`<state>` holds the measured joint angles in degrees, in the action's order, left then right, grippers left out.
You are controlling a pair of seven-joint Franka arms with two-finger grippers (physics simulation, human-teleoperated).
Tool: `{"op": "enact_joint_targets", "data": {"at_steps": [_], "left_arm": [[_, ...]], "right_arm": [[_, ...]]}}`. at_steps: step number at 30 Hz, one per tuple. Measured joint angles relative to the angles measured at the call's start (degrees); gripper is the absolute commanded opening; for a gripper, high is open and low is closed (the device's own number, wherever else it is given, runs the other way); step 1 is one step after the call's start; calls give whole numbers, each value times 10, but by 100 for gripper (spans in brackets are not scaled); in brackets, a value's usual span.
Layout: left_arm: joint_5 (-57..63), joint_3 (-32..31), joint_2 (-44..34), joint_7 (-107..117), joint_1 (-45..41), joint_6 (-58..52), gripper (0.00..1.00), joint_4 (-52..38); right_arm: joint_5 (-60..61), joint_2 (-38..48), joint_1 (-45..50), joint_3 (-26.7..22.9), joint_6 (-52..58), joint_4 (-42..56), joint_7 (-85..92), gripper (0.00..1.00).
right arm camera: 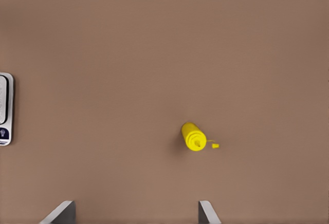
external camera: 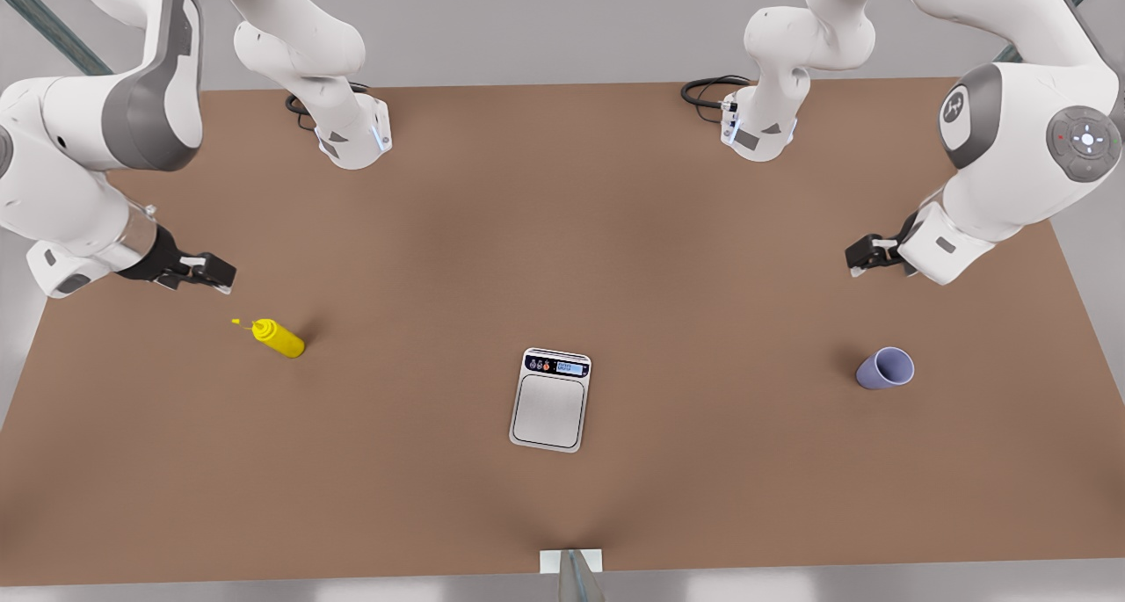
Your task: Move cup to the weight, pick up sauce bottle, pour sauce
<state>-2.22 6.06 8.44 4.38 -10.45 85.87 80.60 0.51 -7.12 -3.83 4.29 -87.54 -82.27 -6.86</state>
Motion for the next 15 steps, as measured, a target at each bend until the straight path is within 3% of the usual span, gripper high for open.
{"op": "enact_joint_targets", "data": {"at_steps": [4, 6, 8, 15], "left_arm": [[4, 31, 74, 0, 13, 14, 100, 0], [-2, 44, 137, -14, 95, 114, 100, 2], [-30, 46, 173, -73, 140, 140, 100, 3], [-63, 44, 192, -95, 156, 260, 100, 100]], "right_arm": [[-2, 2, 1, 1, 0, 0, 0, 100], [-5, 1, 3, -1, 0, 0, 0, 100], [-5, 0, 0, -1, 0, 0, 0, 100], [-5, 1, 2, 1, -1, 0, 0, 100]]}}
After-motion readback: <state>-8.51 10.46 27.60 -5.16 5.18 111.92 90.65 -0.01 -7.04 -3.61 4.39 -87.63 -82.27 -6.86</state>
